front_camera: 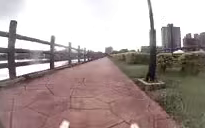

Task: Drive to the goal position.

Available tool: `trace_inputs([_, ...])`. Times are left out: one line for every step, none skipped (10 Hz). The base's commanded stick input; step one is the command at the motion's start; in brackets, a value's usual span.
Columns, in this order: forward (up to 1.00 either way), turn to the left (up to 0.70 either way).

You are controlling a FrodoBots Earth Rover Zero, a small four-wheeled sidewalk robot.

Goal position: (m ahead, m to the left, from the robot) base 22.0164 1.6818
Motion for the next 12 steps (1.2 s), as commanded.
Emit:
trace_inputs([0.70, 0.00])
trace_inputs([0.70, 0.00])
trace_inputs([0.70, 0.00])
trace_inputs([0.70, 0.00])
trace_inputs([0.70, 0.00])
trace_inputs([0.70, 0.00])
trace_inputs([0.70, 0.00])
trace_inputs([0.70, 0.00])
trace_inputs([0.70, 0.00])
trace_inputs([0.70, 0.00])
trace_inputs([0.70, 0.00])
trace_inputs([0.70, 0.00])
